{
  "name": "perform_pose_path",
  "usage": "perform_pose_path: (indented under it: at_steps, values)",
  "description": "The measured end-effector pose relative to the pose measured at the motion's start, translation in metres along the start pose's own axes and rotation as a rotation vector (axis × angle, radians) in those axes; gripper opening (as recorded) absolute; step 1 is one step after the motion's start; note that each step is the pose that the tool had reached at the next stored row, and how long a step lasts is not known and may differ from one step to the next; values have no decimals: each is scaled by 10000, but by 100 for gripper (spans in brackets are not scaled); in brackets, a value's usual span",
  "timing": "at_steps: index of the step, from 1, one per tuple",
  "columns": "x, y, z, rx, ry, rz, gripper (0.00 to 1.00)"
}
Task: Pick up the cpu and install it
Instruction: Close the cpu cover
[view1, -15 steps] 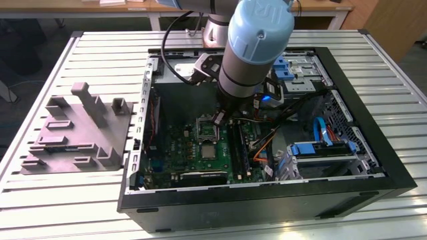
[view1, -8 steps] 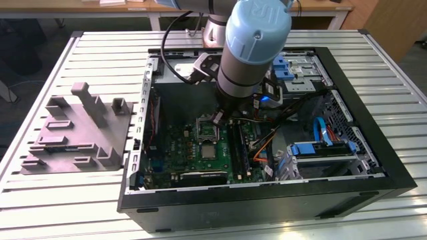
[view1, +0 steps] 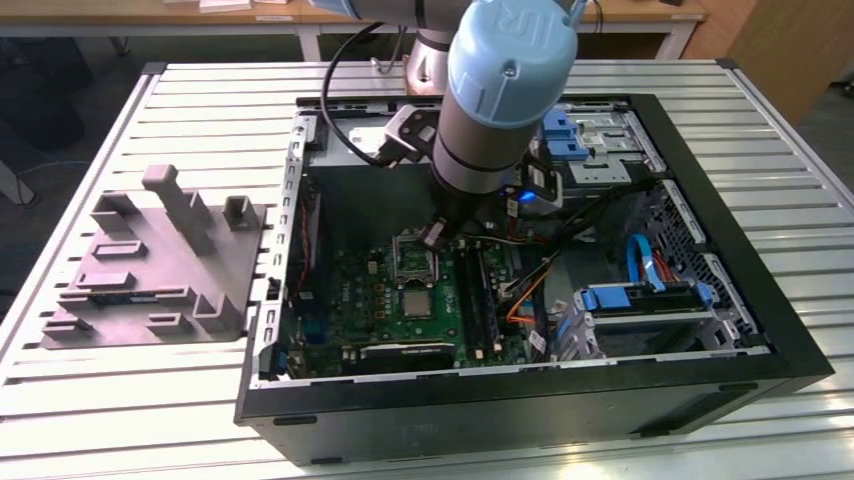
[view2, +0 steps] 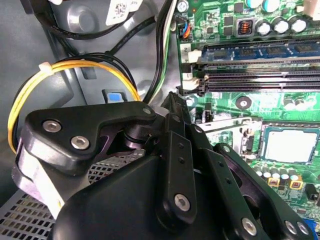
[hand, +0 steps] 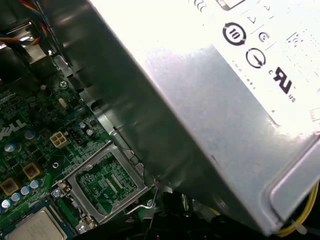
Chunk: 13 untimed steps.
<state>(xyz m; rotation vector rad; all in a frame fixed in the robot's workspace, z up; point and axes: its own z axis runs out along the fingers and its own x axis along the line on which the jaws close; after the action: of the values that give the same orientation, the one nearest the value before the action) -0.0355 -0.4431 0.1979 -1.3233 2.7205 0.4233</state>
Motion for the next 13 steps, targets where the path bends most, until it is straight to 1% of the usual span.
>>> perform_pose_path:
  at_steps: [4, 7, 11, 13]
  values:
    - [12, 9, 16, 3, 5, 1, 11]
    - [16, 12, 19, 34, 44, 3, 11]
    - [16, 14, 17, 126, 161, 10, 11]
    - [14, 15, 11, 160, 204, 12, 11]
